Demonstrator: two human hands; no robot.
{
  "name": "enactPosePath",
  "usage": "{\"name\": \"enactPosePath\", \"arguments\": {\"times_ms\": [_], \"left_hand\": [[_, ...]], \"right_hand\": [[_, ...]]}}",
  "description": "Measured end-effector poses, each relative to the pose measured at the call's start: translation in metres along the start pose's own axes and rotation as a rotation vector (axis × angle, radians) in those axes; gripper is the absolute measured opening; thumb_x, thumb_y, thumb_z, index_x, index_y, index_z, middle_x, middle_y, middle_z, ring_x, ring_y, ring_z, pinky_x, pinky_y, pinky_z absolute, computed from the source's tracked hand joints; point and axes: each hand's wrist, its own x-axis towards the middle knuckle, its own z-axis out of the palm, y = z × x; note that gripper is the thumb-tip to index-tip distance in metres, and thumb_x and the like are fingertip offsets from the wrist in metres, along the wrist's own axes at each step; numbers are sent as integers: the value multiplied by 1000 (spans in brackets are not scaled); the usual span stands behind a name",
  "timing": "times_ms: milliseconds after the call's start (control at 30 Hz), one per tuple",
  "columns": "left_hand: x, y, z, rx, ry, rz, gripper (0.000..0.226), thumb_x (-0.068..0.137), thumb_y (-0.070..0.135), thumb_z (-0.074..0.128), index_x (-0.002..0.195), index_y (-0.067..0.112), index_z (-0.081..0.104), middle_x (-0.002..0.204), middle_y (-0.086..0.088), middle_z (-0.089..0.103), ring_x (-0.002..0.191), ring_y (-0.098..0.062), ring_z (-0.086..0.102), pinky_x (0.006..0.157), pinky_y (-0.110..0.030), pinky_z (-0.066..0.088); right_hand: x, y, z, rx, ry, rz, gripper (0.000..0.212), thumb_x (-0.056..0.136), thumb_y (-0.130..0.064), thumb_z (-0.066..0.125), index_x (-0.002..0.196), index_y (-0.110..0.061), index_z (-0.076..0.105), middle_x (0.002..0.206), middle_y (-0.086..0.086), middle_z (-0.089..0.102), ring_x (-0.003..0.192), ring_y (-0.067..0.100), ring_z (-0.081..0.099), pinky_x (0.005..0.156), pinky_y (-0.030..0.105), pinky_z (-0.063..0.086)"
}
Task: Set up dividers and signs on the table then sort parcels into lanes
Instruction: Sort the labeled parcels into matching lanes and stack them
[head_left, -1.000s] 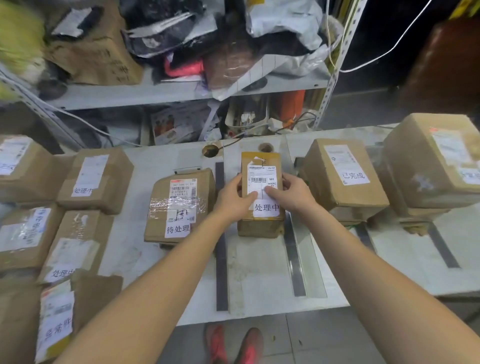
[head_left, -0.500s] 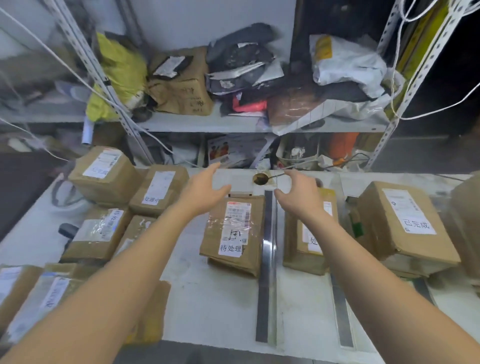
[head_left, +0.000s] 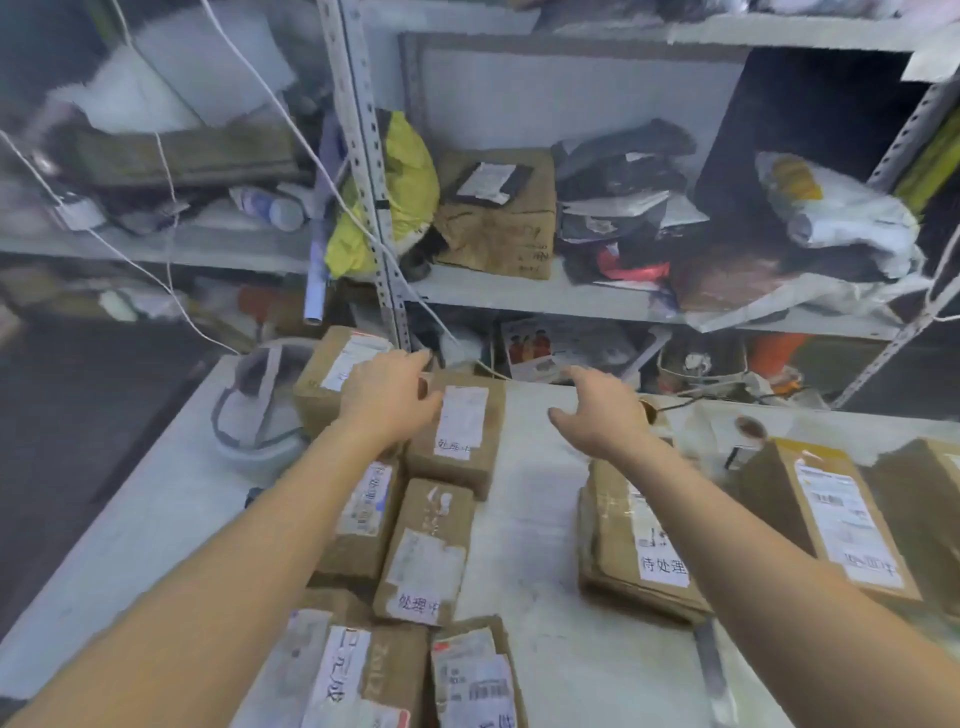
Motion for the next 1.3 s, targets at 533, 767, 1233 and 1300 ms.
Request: {"name": "enactPosePath", "arguments": {"times_ms": [533,767,1233,1300], "left_hand": [[56,-197,41,-471,-58,-109,21,89,35,63,103,29,48,93,4,64,85,-22,60,55,-27,37],[60,-204,80,-896,-149,-291,61,90,42,66,143,29,39,138,3,57,118,-19,56,84,-29,43],[54,-191,74,-1098,-33,-331,62,89,34,70,145,34,43,134,8,60,117,-15,56,88,-32,52],[56,-181,61,-1094,-3,-291,61,88,33,73,142,37,46,128,11,62,113,-12,57,85,-27,51]], "right_hand": [[85,-184,97,247,-164,118,66,88,-36,67,147,-21,42,132,0,61,96,15,61,76,27,46],[100,-198,145,778,-293,394,53,81,-33,79,129,-21,59,105,-12,67,91,3,62,68,17,50],[95,-199,128,932,-177,377,64,80,-25,82,138,-24,55,106,-11,67,95,7,64,75,24,55],[89,-195,112,943,-151,361,62,80,-25,81,137,-27,56,105,-11,67,93,5,63,70,22,53]]}}
